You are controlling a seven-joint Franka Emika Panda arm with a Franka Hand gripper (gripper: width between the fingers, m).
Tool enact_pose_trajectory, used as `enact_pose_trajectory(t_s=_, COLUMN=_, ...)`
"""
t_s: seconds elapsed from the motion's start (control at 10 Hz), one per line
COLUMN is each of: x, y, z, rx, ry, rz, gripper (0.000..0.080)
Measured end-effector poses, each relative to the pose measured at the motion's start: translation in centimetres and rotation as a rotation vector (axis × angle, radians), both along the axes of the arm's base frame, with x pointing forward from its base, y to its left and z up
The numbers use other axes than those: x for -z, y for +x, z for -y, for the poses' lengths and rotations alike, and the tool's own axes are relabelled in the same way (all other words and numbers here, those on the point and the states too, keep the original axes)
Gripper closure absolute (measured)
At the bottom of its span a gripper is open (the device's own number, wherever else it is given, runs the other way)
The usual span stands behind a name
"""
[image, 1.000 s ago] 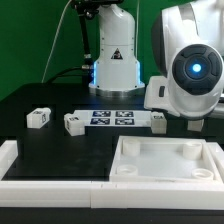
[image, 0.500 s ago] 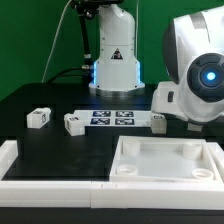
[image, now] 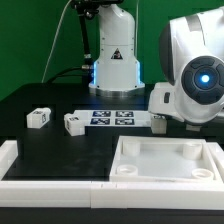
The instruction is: Assemble one leg
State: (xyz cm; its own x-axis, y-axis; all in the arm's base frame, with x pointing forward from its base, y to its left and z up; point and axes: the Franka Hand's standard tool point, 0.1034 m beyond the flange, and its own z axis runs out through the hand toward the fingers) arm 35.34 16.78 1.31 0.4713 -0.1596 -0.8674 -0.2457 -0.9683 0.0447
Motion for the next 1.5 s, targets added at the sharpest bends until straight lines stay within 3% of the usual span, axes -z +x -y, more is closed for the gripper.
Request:
enact_pose_trajectory(t_s=0.1, x=0.0, y=0.0, z=0.0, rx=0.0, ry=0.0, rz=0.0, gripper=0.0511)
enact_pose_trajectory(t_s=0.7, x=0.0, y=0.0, z=0.0, rx=0.0, ry=0.0, rz=0.0, gripper=0.0511)
enact_pose_trajectory(t_s=0.8, x=-0.6, y=0.1, z=0.2, rx=-0.005, ry=0.007, rz=-0.012, gripper=0.0509)
enact_pose_trajectory(t_s=1.2, x=-7.1, y=2.8, z=0.9, rx=-0.023, ry=0.033, rz=0.016, gripper=0.0509)
enact_pose_trajectory(t_s=1.4, x=-7.3, y=2.8, z=0.9, rx=-0.021, ry=0.029, rz=0.037, gripper=0.0509)
enact_pose_trajectory(t_s=1.5, x=-7.0, y=3.7, z=0.6, rx=-0.013, ry=0.021, rz=0.119, gripper=0.0509)
